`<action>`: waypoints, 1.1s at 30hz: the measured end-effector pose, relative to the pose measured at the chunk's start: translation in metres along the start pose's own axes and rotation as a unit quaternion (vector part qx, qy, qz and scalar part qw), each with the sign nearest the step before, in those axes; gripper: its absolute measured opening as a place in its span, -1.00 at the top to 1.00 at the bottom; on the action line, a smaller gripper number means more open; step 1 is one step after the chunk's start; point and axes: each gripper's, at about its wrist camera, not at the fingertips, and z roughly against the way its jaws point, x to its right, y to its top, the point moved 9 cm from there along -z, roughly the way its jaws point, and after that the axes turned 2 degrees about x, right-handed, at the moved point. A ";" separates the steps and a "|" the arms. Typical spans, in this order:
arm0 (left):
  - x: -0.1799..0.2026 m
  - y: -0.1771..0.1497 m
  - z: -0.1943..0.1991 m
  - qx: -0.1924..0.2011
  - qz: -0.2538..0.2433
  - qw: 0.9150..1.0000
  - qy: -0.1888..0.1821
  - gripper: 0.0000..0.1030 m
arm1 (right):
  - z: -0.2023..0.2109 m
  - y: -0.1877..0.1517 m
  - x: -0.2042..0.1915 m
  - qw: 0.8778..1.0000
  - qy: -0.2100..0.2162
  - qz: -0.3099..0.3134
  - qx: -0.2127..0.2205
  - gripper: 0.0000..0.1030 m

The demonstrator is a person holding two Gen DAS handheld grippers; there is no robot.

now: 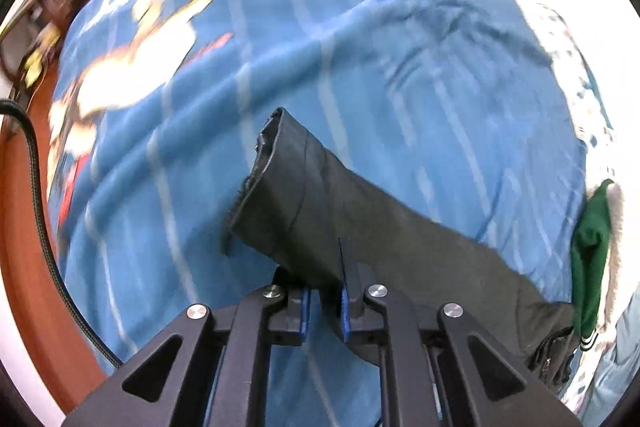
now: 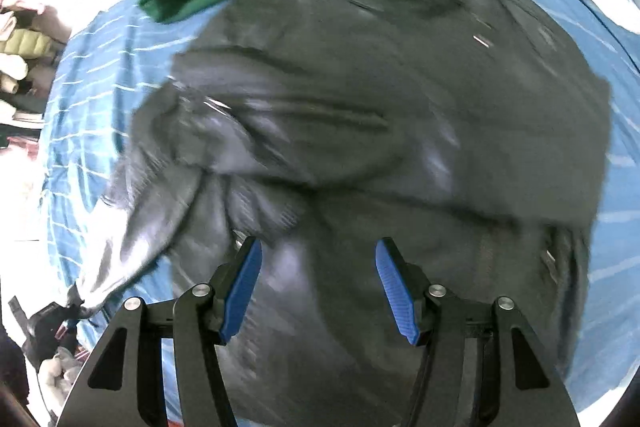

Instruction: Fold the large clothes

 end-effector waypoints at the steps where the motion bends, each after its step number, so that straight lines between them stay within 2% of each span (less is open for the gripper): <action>1: 0.006 0.009 -0.001 0.006 -0.012 1.000 -0.004 0.84 | -0.004 0.009 -0.011 1.000 0.008 0.002 0.006 -0.20; 5: 0.022 0.019 -0.008 0.015 -0.042 0.999 -0.010 0.85 | -0.037 0.052 -0.065 0.999 0.034 0.014 0.025 -0.18; 7: 0.024 0.020 -0.018 0.002 -0.034 0.999 -0.028 0.84 | -0.068 0.060 -0.081 0.999 0.003 0.031 0.008 -0.16; 8: 0.021 0.010 -0.014 -0.005 -0.029 0.999 -0.037 0.84 | -0.090 0.057 -0.088 0.999 -0.013 0.040 -0.030 -0.14; 10: 0.018 0.004 -0.022 -0.027 -0.019 0.998 -0.053 0.81 | -0.098 0.060 -0.096 0.997 -0.046 0.056 -0.033 -0.14; 12: 0.003 -0.007 -0.033 -0.055 0.007 0.996 -0.073 0.77 | -0.091 0.060 -0.103 0.997 -0.039 0.064 -0.036 -0.14; 14: -0.016 -0.018 -0.043 -0.081 0.054 0.990 -0.104 0.66 | -0.083 0.056 -0.102 0.997 -0.014 0.056 -0.042 -0.14; 16: -0.034 -0.029 -0.051 -0.093 0.122 0.976 -0.156 0.58 | -0.078 0.049 -0.096 0.998 0.004 0.044 -0.050 -0.14; 18: -0.041 -0.030 -0.055 -0.090 0.163 0.964 -0.192 0.49 | -0.075 0.040 -0.086 0.998 0.011 0.036 -0.059 -0.14; 19: -0.041 -0.028 -0.058 -0.087 0.173 0.960 -0.200 0.43 | -0.073 0.035 -0.080 0.997 0.012 0.032 -0.062 -0.14; 21: -0.033 -0.021 -0.061 -0.076 0.171 0.961 -0.205 0.19 | -0.071 0.027 -0.070 0.997 0.014 0.023 -0.067 -0.14; 23: -0.023 -0.014 -0.063 -0.066 0.163 0.965 -0.196 -0.14 | -0.065 0.020 -0.061 0.998 0.007 0.015 -0.066 -0.14; 25: -0.013 -0.008 -0.064 -0.051 0.146 0.975 -0.161 -0.15 | -0.058 0.016 -0.054 0.998 -0.018 0.013 -0.059 -0.24; 26: -0.006 -0.004 -0.064 -0.043 0.130 0.981 -0.138 -0.14 | -0.050 0.016 -0.047 0.997 -0.060 0.016 -0.044 -0.39; 27: -0.001 0.000 -0.063 -0.034 0.114 0.986 -0.117 -0.13 | -0.045 0.017 -0.043 0.995 -0.095 0.020 -0.029 -0.45; 28: 0.004 0.005 -0.061 -0.021 0.094 0.991 -0.092 -0.02 | -0.036 0.019 -0.036 0.987 -0.157 0.025 -0.009 -0.45; 29: 0.012 0.012 -0.057 -0.002 0.069 0.995 -0.072 0.54 | -0.029 0.020 -0.029 0.977 -0.210 0.029 0.006 -0.46; 31: 0.025 0.023 -0.047 0.026 0.015 0.999 -0.020 0.69 | -0.021 0.022 -0.020 0.962 -0.270 0.028 0.023 -0.54; 33: 0.036 0.031 -0.034 0.050 -0.018 0.999 -0.001 0.75 | -0.019 0.025 -0.016 0.951 -0.305 0.020 0.040 -0.60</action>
